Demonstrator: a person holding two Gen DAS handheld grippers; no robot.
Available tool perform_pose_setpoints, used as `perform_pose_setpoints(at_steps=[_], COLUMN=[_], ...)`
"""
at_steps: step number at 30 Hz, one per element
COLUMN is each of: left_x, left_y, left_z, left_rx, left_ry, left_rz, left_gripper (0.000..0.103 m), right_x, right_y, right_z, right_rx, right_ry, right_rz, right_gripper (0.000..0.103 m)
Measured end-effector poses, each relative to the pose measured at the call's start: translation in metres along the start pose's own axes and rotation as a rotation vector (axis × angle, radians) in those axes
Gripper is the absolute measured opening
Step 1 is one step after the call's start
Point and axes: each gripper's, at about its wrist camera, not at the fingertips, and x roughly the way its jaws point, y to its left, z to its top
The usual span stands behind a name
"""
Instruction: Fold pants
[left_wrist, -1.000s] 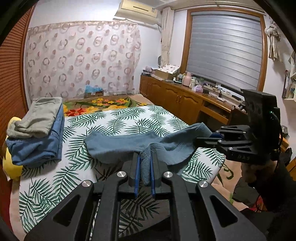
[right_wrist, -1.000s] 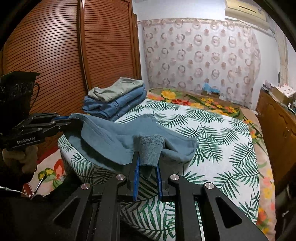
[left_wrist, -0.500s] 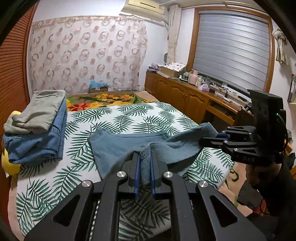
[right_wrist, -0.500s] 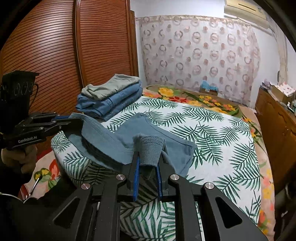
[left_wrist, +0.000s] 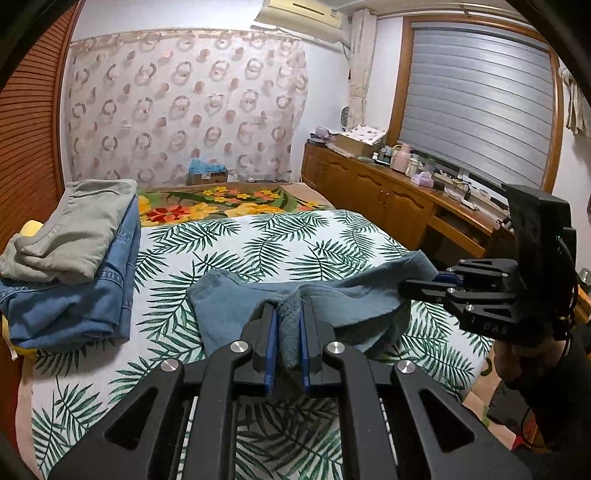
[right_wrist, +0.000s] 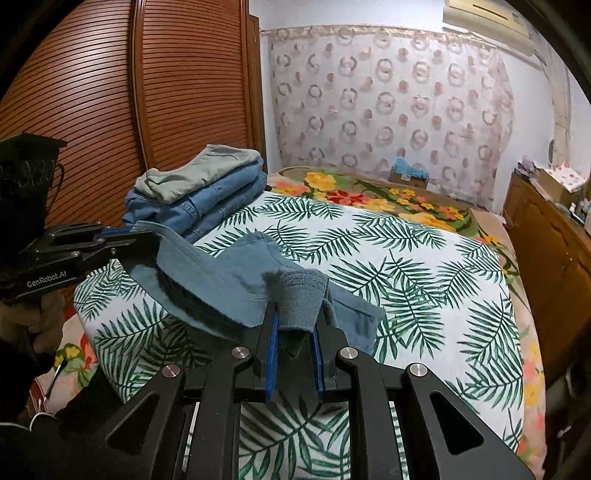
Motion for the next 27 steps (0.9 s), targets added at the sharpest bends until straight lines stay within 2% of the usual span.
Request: perform_pose_setpoints(at_steps=[10,12,15,17,19,24,25,27], left_x=[0.028,0.032,0.036,0.036,0.037,0.033,0.031,0.03], left_y=[0.013,0.015,0.017,0.019,0.022,0.025,0.025,0.026], left_z=[0.002,0.001,-0.001,-0.003,-0.006,-0.013,-0.015,-0.02], left_rx=[-0.013,-0.015,-0.018,-0.023,-0.029,-0.037,-0.039,-0.043], left_ry=[0.033,0.04,0.044,0.041,0.044,0.058,0.062,0.076], left_rz=[0.033,0.04,0.06,0.07,0.067,0.085,0.086,0.08], left_gripper=[0.011,0.014,0.028,0.051,0.059,0.061,0.061,0.061], right_x=[0.035,0.042,0.052,0.059,0.065,0.074,0.075,0.077], right_y=[-0.007,-0.007,-0.007,-0.007,-0.009,-0.011,-0.012,-0.012], right_z=[0.008,0.009,0.01,0.011,0.012,0.014,0.014,0.014], right_rx=[0.004,0.002,0.003,0.004,0.01,0.023,0.026,0.029], right_ry=[0.041,0.052,0.069,0.082,0.088,0.087,0.088,0.092], right_rz=[-0.014,-0.018,-0.026,-0.031,-0.029,-0.037,-0.041,-0.061], right_gripper=[0.016,0.016,0.016,0.016,0.016,0.016,0.022,0.027])
